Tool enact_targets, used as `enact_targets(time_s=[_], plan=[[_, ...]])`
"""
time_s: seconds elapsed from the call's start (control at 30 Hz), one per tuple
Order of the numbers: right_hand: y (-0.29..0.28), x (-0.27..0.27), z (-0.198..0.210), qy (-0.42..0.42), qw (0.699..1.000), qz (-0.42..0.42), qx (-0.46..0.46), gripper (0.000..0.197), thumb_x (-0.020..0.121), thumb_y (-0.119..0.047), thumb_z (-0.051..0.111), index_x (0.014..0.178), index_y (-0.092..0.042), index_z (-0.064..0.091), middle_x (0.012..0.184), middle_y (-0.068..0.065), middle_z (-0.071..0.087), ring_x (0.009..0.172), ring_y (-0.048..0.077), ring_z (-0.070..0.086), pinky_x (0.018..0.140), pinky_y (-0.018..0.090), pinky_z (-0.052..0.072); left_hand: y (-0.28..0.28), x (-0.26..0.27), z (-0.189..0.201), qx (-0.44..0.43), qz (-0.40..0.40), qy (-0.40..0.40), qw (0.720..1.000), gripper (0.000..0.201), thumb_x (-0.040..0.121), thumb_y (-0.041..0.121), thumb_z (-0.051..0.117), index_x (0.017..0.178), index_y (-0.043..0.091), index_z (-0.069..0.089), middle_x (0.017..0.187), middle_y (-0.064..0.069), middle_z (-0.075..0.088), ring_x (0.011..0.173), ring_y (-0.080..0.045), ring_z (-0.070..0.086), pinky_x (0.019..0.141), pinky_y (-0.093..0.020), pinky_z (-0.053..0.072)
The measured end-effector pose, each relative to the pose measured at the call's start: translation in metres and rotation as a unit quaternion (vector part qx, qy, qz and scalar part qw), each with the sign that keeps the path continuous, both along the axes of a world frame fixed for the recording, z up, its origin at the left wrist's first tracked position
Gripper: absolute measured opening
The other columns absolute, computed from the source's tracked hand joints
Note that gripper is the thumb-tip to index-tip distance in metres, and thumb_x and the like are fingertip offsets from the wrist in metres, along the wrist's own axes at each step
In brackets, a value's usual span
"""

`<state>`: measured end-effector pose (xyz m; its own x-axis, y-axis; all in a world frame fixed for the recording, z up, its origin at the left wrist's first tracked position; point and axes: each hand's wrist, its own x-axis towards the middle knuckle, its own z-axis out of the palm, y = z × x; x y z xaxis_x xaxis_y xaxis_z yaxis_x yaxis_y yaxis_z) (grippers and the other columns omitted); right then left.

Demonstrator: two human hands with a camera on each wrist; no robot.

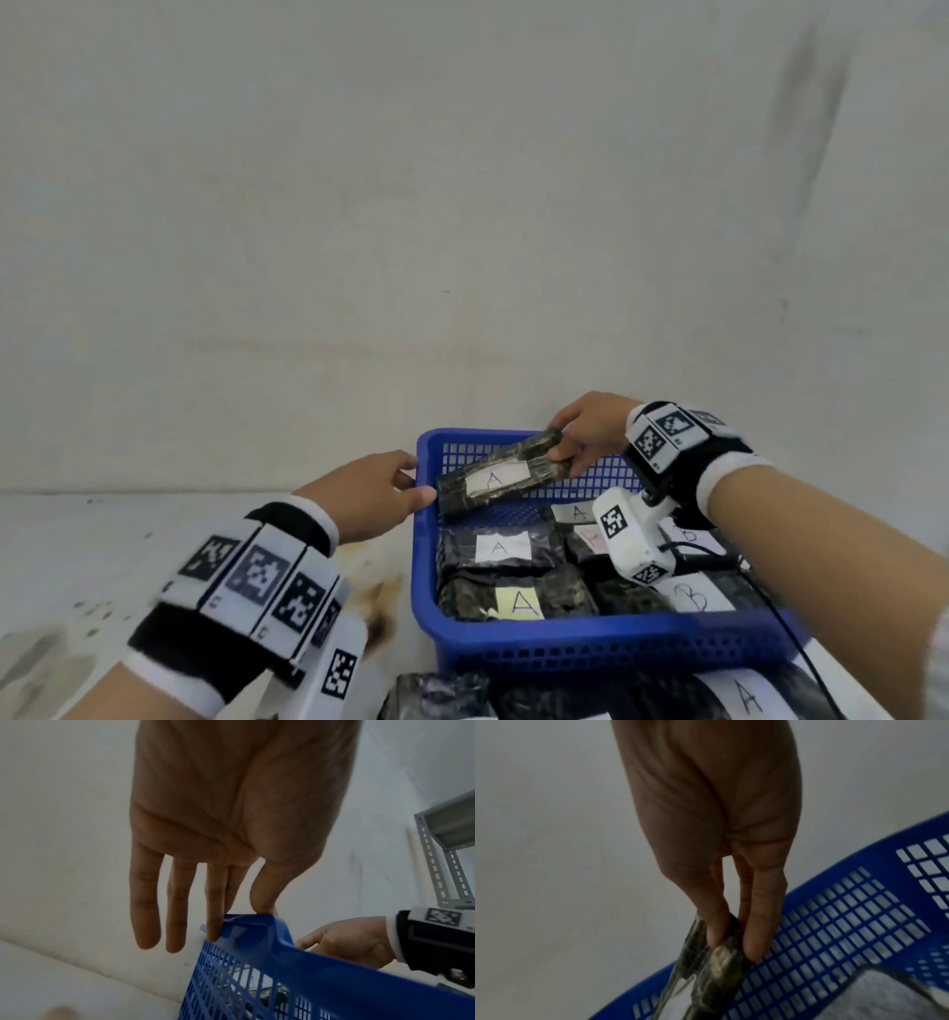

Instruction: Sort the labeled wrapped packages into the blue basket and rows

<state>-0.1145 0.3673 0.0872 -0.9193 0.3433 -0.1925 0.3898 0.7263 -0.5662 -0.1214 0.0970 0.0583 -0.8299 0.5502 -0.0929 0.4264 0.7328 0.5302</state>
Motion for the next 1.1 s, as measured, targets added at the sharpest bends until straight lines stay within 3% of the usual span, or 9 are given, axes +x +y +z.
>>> enact_targets(time_s=[0.1, 0.17, 0.27, 0.4, 0.47, 0.63, 0.77, 0.97, 1.1], plan=[[0.007, -0.008, -0.013, -0.013, 1.0, 0.011, 0.018, 0.019, 0.088, 0.001, 0.071, 0.101, -0.012, 0.066, 0.082, 0.006, 0.068, 0.072, 0.025, 0.071, 0.088, 0.038, 0.06, -0.001, 0.0, -0.002, 0.006, -0.006, -0.003, 1.0, 0.053, 0.1, 0.043, 0.044, 0.148, 0.023, 0.033, 0.135, 0.008, 0.055, 0.1, -0.011, 0.053, 0.083, -0.022, 0.04], [0.013, -0.01, -0.021, -0.01, 0.999, 0.024, 0.044, 0.02, 0.088, -0.004, 0.074, 0.099, -0.016, 0.064, 0.074, 0.003, 0.069, 0.056, 0.016, 0.07, 0.072, 0.03, 0.062, -0.001, -0.001, -0.003, 0.005, -0.01, 0.001, 1.0, 0.054, 0.1, 0.043, 0.043, 0.148, 0.023, 0.032, 0.132, 0.008, 0.057, 0.094, -0.01, 0.051, 0.079, -0.022, 0.039], [0.022, -0.011, -0.029, 0.005, 0.998, 0.031, 0.048, 0.021, 0.086, -0.005, 0.076, 0.098, -0.017, 0.065, 0.077, 0.01, 0.071, 0.054, 0.017, 0.07, 0.059, 0.032, 0.062, 0.0, -0.002, -0.005, 0.012, -0.011, -0.003, 1.0, 0.054, 0.1, 0.044, 0.043, 0.148, 0.022, 0.033, 0.125, 0.007, 0.059, 0.09, -0.01, 0.051, 0.076, -0.022, 0.039], [0.025, -0.015, -0.032, -0.006, 0.996, 0.038, 0.083, 0.022, 0.082, -0.008, 0.081, 0.093, -0.016, 0.063, 0.065, 0.002, 0.071, 0.054, 0.017, 0.07, 0.058, 0.031, 0.062, -0.001, -0.004, -0.008, 0.02, -0.01, -0.009, 1.0, 0.055, 0.099, 0.043, 0.043, 0.149, 0.022, 0.032, 0.109, 0.006, 0.059, 0.084, -0.008, 0.051, 0.074, -0.022, 0.041], [0.024, -0.019, -0.032, -0.02, 0.996, 0.035, 0.084, 0.024, 0.081, -0.008, 0.082, 0.09, -0.015, 0.061, 0.059, 0.002, 0.071, 0.06, 0.022, 0.071, 0.063, 0.034, 0.062, -0.001, -0.004, -0.009, 0.02, -0.009, -0.008, 1.0, 0.055, 0.099, 0.043, 0.043, 0.149, 0.023, 0.031, 0.112, 0.006, 0.06, 0.087, -0.008, 0.053, 0.074, -0.022, 0.041], [0.019, -0.021, -0.027, -0.071, 0.993, 0.055, 0.071, 0.018, 0.088, -0.016, 0.076, 0.095, -0.012, 0.059, 0.083, 0.016, 0.073, 0.082, 0.03, 0.072, 0.09, 0.043, 0.059, 0.0, -0.003, -0.008, 0.014, -0.004, -0.007, 1.0, 0.056, 0.099, 0.044, 0.043, 0.15, 0.024, 0.03, 0.126, 0.004, 0.061, 0.097, -0.011, 0.056, 0.079, -0.023, 0.043], [0.026, -0.021, -0.022, -0.094, 0.99, 0.052, 0.086, 0.029, 0.093, -0.02, 0.071, 0.11, 0.004, 0.071, 0.102, 0.019, 0.076, 0.093, 0.029, 0.075, 0.091, 0.042, 0.059, 0.0, -0.003, -0.009, 0.01, -0.004, -0.003, 1.0, 0.056, 0.099, 0.044, 0.043, 0.15, 0.024, 0.03, 0.127, 0.003, 0.061, 0.098, -0.012, 0.057, 0.078, -0.023, 0.043], [0.037, -0.011, -0.021, -0.1, 0.991, 0.072, 0.056, 0.028, 0.096, -0.011, 0.065, 0.122, -0.003, 0.065, 0.115, 0.018, 0.072, 0.096, 0.031, 0.074, 0.089, 0.041, 0.059, 0.0, -0.005, -0.008, -0.005, 0.001, 0.002, 1.0, 0.056, 0.099, 0.046, 0.043, 0.149, 0.026, 0.031, 0.128, 0.001, 0.06, 0.092, -0.014, 0.055, 0.079, -0.024, 0.042], [0.038, 0.004, -0.003, -0.057, 0.996, 0.071, 0.02, 0.024, 0.097, -0.01, 0.064, 0.119, -0.004, 0.067, 0.106, 0.016, 0.073, 0.087, 0.028, 0.074, 0.083, 0.037, 0.061, 0.0, -0.003, -0.007, -0.023, 0.014, 0.009, 1.0, 0.056, 0.098, 0.047, 0.044, 0.15, 0.029, 0.031, 0.141, -0.001, 0.052, 0.119, -0.017, 0.054, 0.093, -0.027, 0.038]])
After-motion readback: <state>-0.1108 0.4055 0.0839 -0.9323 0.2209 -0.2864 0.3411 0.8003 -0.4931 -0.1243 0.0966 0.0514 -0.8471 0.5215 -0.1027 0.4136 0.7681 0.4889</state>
